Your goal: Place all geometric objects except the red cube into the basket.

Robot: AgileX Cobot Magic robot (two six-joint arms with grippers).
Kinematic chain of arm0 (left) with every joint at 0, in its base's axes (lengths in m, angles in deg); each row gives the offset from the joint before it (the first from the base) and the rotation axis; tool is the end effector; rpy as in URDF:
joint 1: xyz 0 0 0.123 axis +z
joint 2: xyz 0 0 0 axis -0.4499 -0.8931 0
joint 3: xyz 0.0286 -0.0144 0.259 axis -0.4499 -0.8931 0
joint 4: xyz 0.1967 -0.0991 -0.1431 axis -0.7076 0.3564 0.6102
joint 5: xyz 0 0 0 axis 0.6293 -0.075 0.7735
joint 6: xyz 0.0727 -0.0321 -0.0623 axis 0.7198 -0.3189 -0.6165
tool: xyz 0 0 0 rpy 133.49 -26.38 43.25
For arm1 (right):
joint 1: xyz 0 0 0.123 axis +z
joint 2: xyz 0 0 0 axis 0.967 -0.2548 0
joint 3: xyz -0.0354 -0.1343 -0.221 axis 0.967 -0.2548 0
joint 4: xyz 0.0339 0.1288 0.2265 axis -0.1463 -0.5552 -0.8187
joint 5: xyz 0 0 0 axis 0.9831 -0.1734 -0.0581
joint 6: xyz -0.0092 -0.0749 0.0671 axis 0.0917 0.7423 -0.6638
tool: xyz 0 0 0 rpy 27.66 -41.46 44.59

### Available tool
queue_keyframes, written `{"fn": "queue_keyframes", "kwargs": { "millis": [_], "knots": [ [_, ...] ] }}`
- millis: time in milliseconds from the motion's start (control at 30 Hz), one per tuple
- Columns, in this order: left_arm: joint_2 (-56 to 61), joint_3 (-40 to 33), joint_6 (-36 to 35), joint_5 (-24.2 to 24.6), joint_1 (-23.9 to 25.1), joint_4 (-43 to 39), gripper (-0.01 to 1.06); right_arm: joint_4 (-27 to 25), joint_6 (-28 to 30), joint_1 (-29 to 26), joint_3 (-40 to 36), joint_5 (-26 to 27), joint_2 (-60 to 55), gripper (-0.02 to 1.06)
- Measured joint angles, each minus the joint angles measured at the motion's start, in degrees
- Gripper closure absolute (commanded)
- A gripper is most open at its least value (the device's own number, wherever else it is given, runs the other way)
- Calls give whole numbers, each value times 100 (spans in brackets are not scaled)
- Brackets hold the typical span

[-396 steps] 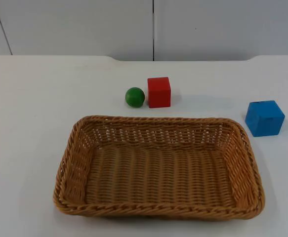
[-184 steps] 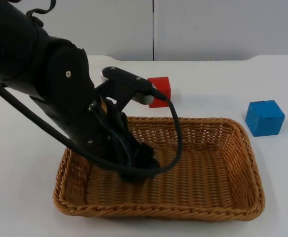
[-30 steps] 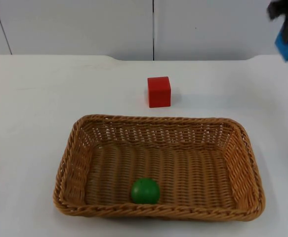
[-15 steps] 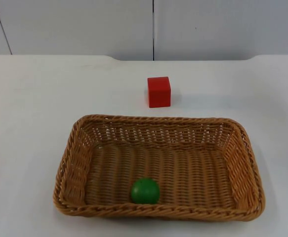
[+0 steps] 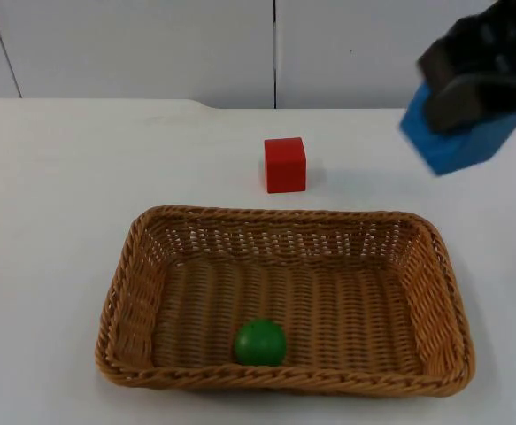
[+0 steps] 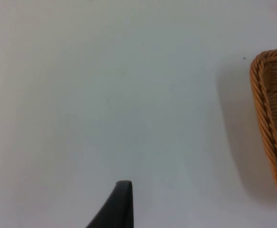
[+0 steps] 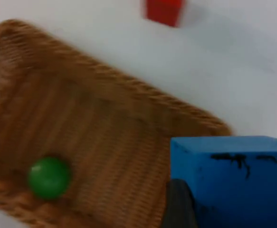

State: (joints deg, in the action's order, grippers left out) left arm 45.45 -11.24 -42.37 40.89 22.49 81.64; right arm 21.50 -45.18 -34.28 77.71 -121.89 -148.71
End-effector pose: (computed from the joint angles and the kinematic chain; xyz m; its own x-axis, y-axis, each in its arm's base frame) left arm 0.1690 -0.0176 0.2598 -0.7239 0.0488 -0.6882 0.1042 0.9938 -0.0391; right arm 0.2531 0.1971 0.2516 -0.6943 -0.3864 -0.6071 -0.4617 0.8863 -0.0360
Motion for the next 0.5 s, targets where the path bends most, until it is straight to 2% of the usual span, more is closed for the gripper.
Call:
{"fn": "queue_keyframes", "kwargs": {
  "millis": [100,167,300,400,500],
  "knots": [
    [0,0,0,0,0,0,0,-11,-67,258,-152,308,0,105],
    [0,0,0,0,0,0,0,-11,-108,398,-356,771,0,105],
    [0,0,0,0,0,0,0,2,-235,419,-536,1114,-68,105],
    [0,0,-4,0,0,0,0,27,-248,434,-560,1179,-210,105],
    [0,0,-4,0,0,0,0,29,-257,434,-588,1369,-738,105]
  ]
}}
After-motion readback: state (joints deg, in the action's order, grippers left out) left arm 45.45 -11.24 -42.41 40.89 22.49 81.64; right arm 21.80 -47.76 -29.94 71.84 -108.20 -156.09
